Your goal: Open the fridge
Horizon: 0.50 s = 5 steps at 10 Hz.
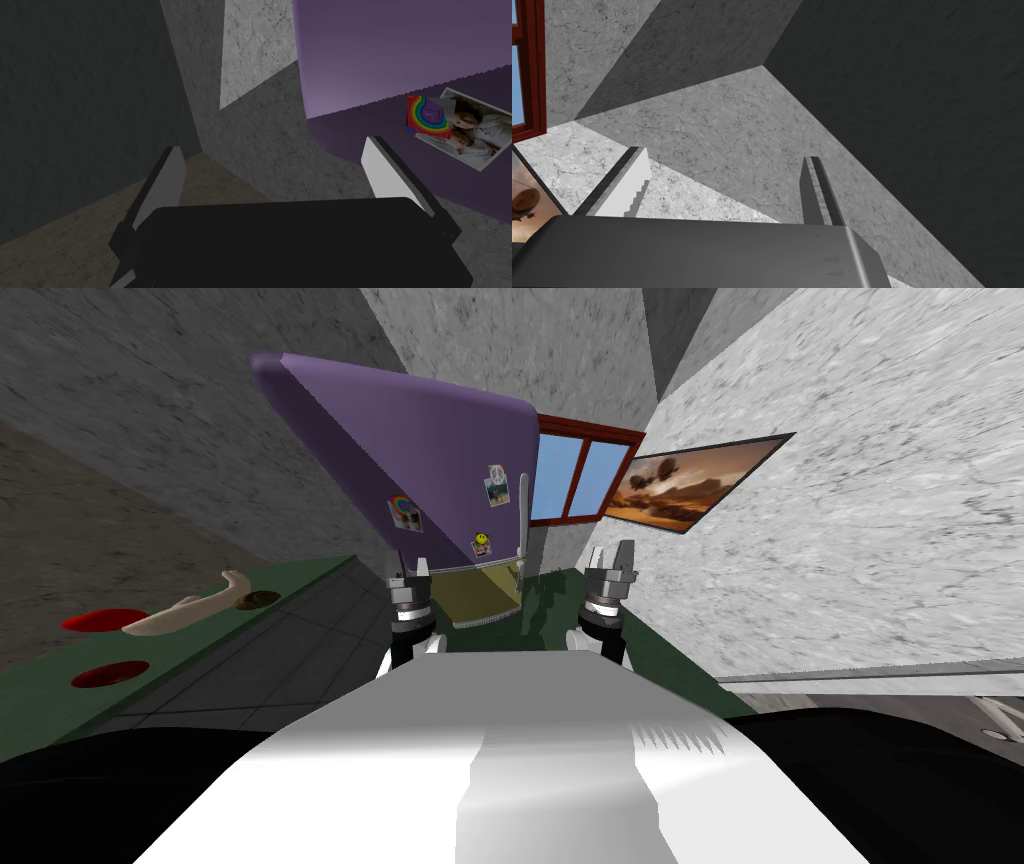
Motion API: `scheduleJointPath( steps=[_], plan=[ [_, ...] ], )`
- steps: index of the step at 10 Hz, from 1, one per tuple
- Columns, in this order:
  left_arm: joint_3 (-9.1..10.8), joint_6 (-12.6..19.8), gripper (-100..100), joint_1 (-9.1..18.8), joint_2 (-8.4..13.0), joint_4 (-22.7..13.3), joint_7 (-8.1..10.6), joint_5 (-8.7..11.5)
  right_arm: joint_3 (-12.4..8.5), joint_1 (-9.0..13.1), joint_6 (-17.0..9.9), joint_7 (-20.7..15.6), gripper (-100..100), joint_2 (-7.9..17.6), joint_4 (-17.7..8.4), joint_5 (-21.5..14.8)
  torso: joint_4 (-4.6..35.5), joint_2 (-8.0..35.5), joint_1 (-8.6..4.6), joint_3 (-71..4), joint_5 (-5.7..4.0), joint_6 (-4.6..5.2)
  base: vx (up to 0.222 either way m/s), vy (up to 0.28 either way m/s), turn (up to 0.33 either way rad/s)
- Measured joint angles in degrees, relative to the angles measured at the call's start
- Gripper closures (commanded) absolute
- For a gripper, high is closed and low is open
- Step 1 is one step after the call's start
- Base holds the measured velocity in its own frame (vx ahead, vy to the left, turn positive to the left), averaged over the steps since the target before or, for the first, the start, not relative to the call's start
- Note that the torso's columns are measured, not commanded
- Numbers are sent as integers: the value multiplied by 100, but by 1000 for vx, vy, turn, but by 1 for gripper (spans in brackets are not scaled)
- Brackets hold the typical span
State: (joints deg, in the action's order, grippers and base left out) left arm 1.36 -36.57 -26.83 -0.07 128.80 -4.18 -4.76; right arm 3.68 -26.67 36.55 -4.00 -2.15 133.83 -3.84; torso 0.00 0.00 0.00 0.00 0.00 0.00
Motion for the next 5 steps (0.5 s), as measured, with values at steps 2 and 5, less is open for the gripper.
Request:
scheduleJointPath(
  steps=[2,5],
  plan=[
    [0,0,0,0,0,0,0,0,0,0,0,0,0,0,0,0,600,597,0,-1200,0,0,0,0,0],
    [0,0,0,0,0,1,0,0,0,0,0,0,0,0,1,0,1846,1845,0,-3692,0,0,0,0,0]
  ],
)
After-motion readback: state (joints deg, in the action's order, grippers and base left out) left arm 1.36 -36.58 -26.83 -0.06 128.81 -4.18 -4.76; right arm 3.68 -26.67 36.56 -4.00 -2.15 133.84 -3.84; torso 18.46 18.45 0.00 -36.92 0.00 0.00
